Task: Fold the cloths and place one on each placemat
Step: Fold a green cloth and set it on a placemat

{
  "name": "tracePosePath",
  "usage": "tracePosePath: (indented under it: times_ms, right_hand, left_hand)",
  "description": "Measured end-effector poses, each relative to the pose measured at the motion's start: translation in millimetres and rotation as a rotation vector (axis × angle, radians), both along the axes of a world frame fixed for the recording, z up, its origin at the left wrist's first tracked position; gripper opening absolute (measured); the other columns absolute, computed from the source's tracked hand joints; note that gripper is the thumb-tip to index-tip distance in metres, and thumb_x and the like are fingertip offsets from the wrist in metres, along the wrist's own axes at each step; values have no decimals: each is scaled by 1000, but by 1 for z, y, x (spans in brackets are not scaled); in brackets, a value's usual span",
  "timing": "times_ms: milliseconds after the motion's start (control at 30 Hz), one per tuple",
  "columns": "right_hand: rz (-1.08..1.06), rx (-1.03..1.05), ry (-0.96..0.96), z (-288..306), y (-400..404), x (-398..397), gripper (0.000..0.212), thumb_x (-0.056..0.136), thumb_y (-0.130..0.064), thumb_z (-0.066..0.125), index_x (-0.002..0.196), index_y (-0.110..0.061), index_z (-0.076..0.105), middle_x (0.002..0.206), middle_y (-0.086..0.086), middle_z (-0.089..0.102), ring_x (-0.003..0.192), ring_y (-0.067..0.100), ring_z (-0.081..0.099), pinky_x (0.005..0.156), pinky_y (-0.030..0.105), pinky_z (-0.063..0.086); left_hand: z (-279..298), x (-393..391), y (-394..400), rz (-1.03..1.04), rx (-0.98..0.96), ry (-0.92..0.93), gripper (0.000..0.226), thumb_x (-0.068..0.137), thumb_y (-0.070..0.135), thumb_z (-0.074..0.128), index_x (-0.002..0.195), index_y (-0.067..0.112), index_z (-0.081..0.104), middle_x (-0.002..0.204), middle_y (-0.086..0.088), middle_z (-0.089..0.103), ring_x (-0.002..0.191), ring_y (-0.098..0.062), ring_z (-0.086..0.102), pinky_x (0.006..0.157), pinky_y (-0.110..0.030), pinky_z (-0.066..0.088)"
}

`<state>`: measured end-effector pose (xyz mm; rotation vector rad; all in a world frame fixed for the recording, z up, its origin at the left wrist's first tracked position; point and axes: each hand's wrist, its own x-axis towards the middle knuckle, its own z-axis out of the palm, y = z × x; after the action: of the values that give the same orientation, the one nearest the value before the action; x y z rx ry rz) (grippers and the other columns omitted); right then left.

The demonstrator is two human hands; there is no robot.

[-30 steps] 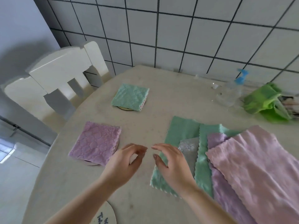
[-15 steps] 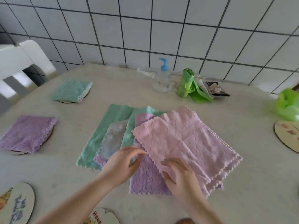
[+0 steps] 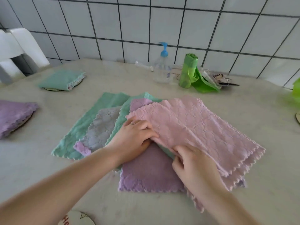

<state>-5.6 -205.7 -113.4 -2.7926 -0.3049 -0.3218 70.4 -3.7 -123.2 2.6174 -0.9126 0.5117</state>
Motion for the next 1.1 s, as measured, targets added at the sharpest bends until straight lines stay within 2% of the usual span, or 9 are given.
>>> tracePosePath:
  times_ms: [167,333,467,567,667,767,900,1000,1100]
  right_hand:
    - [31,-98,98,18,-1,-6,19,89,-23,40,94,-22,59,80,-2,63,73,23,58,65,34,49]
    - [-25,35,141,32,-8,-19,30,90,-22,41,107,-28,65,101,-2,70,88,20,62,76,34,51]
    - [-54,-21,62,48,-10,-41,27,91,-20,42,103,-25,66,100,-2,68,89,21,60,72,30,48]
    - [-96,-123,2,66,-12,-53,20,90,-18,45,99,-23,63,91,0,66,81,22,61,60,29,44]
    - [-127,-119,-16,86,-19,-64,27,83,-9,46,97,-27,60,92,-1,63,80,23,61,67,33,50]
    - [-141,-114,-97,110,-27,-73,35,83,-6,48,105,-30,60,98,-4,63,82,21,62,73,36,53]
    - [-115,-112,-281,149,-31,-81,41,87,-5,41,116,-27,59,114,-4,60,98,22,60,81,36,50]
    - [-94,-94,-403,179,-31,-91,34,89,-10,42,114,-25,59,115,-4,58,101,25,59,82,37,49]
    - [-49,-92,-507,205,-32,-97,29,89,-10,43,109,-23,60,108,-3,59,95,26,60,78,39,49]
  left_hand:
    - [18,-5,2,-1,134,-5,34,83,18,42,95,27,73,95,7,70,91,-16,64,90,-30,41]
    - [48,-36,-1,29,291,57,32,94,15,43,111,27,67,108,3,65,103,-18,57,86,-33,48]
    - [61,-63,-8,115,324,181,31,93,12,43,117,20,61,120,-2,60,110,-22,55,91,-32,45]
    - [73,-75,-15,126,336,110,37,84,-5,43,110,15,59,115,-3,59,107,-23,57,85,-31,47]
    - [88,-79,-18,105,232,52,40,77,-9,45,102,17,62,106,-3,58,100,-23,58,77,-29,43]
    - [110,-86,-16,95,86,-12,46,80,-3,44,108,28,63,107,4,60,100,-19,58,84,-28,45]
    - [139,-101,-12,83,-45,-159,38,89,5,42,114,26,60,112,3,58,103,-20,56,88,-32,44]
    - [164,-112,-1,119,-141,-268,21,95,22,40,109,29,54,108,3,55,92,-27,59,76,-37,49]
    - [191,-125,14,162,-162,-338,20,96,39,41,105,28,54,100,8,60,83,-24,61,67,-32,47]
